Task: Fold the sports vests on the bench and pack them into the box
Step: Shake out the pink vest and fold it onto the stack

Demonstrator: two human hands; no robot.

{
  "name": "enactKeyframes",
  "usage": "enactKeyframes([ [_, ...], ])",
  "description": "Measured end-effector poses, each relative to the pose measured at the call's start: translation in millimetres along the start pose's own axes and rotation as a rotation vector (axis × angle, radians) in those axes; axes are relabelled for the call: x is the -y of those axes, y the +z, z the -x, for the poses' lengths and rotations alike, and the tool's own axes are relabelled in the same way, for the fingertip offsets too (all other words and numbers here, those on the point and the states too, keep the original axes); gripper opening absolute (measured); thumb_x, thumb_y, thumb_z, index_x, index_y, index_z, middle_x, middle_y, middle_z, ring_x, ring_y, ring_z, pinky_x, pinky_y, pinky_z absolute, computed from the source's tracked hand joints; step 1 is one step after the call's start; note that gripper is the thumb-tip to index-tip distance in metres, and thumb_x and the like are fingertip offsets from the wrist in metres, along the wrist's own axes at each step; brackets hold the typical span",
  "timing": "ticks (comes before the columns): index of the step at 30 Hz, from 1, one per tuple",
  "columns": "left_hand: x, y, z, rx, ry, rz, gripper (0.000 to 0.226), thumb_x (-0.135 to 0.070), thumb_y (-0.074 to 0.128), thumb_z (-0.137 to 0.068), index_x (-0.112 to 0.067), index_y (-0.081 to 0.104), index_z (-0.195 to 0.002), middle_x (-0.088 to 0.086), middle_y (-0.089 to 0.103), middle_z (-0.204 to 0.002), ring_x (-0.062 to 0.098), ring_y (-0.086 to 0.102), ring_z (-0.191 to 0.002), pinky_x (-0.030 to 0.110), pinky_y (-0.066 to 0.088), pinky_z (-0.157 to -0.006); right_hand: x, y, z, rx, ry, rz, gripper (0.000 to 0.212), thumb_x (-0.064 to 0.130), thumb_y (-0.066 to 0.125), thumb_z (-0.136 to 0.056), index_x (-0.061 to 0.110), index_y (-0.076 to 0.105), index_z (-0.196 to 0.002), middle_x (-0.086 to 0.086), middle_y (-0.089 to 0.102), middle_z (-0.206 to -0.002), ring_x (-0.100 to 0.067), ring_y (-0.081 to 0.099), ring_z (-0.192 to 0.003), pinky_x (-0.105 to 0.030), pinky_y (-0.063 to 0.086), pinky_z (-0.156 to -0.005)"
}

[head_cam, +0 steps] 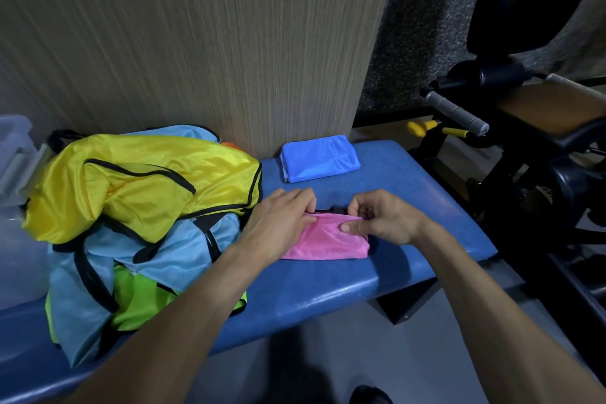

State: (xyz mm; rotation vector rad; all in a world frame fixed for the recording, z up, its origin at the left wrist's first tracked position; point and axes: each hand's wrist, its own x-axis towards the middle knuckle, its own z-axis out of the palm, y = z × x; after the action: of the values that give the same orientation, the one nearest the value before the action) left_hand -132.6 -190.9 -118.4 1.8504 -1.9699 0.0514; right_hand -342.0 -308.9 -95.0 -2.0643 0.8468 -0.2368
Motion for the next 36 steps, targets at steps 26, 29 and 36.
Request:
enactKeyframes([
  [26,-4.3,-6.2,-10.8,0.267,-0.113,0.272,0.010,-0.029,0.063,-0.089,-0.038,0.058,-0.090,-0.014,0.057,-0.099,0.014,0.045,-0.100,0.041,0.042,-0.093,8.1,4.2,4.3,-0.146,0.015,0.254,0.020,0.014,0.083,-0.079,0.023,0.065,-0.078,0.007,0.065,-0.067,-0.003,0.057,-0.059,-0.026,0.050,-0.061],
  [29,-3.3,-4.6,-14.0,0.236,-0.131,0.327,0.005,-0.038,0.060,-0.094,-0.034,0.059,-0.091,-0.016,0.058,-0.097,0.013,0.049,-0.101,0.041,0.044,-0.094,5.7,7.2,5.8,-0.181,0.009,0.226,0.021,0.013,0.081,-0.079,0.021,0.062,-0.079,0.005,0.064,-0.065,-0.007,0.056,-0.058,-0.032,0.051,-0.062],
  [36,-4.8,6.7,-16.8,0.045,-0.145,0.265,0.006,-0.033,0.054,-0.101,-0.031,0.054,-0.096,-0.014,0.064,-0.091,0.014,0.058,-0.086,0.036,0.046,-0.072,4.2,9.8,7.1,-0.230,-0.159,0.329,0.009,0.028,0.072,-0.093,0.024,0.064,-0.090,0.007,0.064,-0.066,-0.008,0.055,-0.066,-0.015,0.037,-0.062],
])
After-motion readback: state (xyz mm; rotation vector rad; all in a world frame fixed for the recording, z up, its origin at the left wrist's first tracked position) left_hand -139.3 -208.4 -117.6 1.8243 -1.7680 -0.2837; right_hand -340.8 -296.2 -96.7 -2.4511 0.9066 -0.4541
